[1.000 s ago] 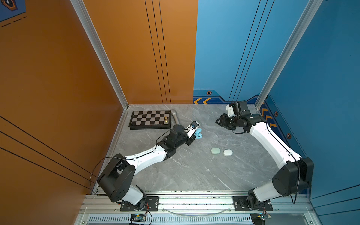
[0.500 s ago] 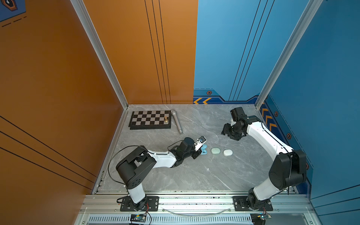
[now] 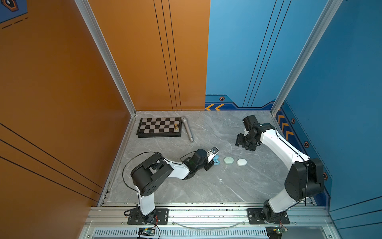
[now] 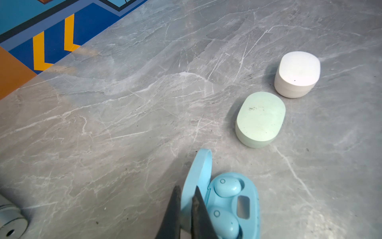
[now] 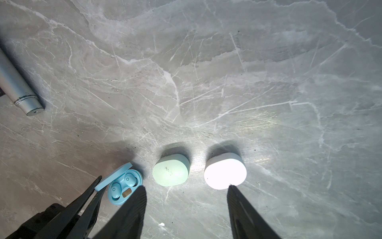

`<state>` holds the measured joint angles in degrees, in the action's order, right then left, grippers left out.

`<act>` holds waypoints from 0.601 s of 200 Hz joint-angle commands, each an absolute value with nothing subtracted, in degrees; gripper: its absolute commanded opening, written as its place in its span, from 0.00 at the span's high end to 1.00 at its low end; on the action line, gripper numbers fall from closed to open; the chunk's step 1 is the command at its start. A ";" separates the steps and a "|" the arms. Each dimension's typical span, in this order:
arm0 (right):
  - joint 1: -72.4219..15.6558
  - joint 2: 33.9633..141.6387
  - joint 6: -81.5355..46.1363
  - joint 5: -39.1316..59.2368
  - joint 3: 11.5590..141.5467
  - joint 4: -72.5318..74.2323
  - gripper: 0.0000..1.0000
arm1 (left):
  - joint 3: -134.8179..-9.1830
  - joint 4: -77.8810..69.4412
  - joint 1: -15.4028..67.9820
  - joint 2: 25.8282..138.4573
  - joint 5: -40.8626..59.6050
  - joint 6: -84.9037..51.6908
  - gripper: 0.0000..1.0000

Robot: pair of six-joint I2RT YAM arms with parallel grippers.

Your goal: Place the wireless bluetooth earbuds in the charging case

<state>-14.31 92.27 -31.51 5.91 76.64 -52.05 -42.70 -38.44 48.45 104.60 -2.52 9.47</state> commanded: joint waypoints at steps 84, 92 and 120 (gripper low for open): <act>-20.06 98.81 -25.47 3.18 81.98 -51.39 0.35 | -36.47 -38.78 49.44 93.42 -9.67 8.46 0.32; -20.96 99.79 -24.46 3.40 82.69 -50.51 0.35 | -35.81 -37.92 49.42 91.05 -11.12 8.66 0.28; -25.60 104.24 -20.02 2.28 85.53 -48.01 0.35 | -34.77 -32.28 49.30 82.41 -15.42 8.62 0.09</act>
